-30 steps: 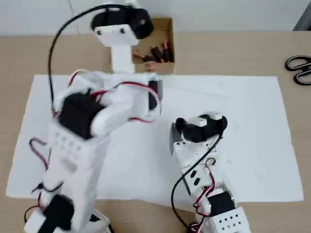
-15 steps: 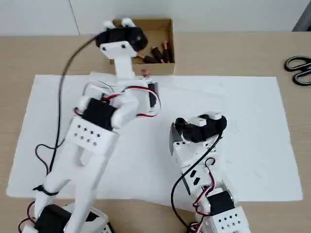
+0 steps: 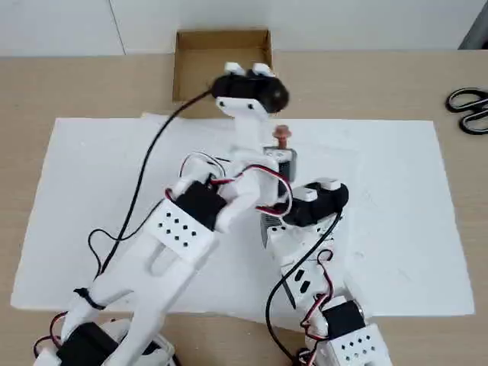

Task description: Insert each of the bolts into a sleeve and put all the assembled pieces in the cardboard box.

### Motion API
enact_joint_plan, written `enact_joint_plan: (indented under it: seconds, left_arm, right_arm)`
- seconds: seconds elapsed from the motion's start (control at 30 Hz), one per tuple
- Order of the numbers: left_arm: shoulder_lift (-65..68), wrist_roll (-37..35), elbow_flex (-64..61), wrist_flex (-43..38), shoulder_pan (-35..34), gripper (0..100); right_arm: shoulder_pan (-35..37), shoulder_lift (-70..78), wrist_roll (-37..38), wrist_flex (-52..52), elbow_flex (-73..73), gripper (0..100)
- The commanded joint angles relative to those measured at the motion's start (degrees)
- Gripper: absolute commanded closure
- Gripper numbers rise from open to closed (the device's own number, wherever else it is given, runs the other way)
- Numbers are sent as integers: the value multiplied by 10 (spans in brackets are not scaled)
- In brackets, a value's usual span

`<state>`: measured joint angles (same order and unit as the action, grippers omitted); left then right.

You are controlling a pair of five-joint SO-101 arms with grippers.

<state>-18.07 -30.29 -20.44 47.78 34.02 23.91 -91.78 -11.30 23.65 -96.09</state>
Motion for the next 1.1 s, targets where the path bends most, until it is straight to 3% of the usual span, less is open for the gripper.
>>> enact_joint_plan:
  seconds: [0.0, 0.27, 1.07]
  left_arm:
    - [-7, 6, 3, -2, 16, 995]
    - [-8, 6, 6, 38, 15, 995]
    - [-4, 27, 4, 34, -4, 995]
  right_arm:
    - [2, -9, -3, 0, 3, 995]
    - [2, -9, -3, 0, 3, 995]
    - [0, -9, -3, 0, 4, 995]
